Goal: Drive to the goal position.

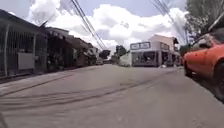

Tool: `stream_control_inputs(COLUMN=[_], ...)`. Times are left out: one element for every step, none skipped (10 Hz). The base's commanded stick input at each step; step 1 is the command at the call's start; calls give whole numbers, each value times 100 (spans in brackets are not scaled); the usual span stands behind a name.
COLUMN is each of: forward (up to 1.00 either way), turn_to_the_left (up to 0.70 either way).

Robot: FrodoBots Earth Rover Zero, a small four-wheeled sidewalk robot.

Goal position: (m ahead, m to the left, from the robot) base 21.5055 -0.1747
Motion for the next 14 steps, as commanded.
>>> stream_control_inputs(forward=[100,100,100,100,100,100,100,100,100,100,100,100,100,100], turn_to_the_left=[0,0,0,0,0,0,0,0,0,0,0,0,0,0])
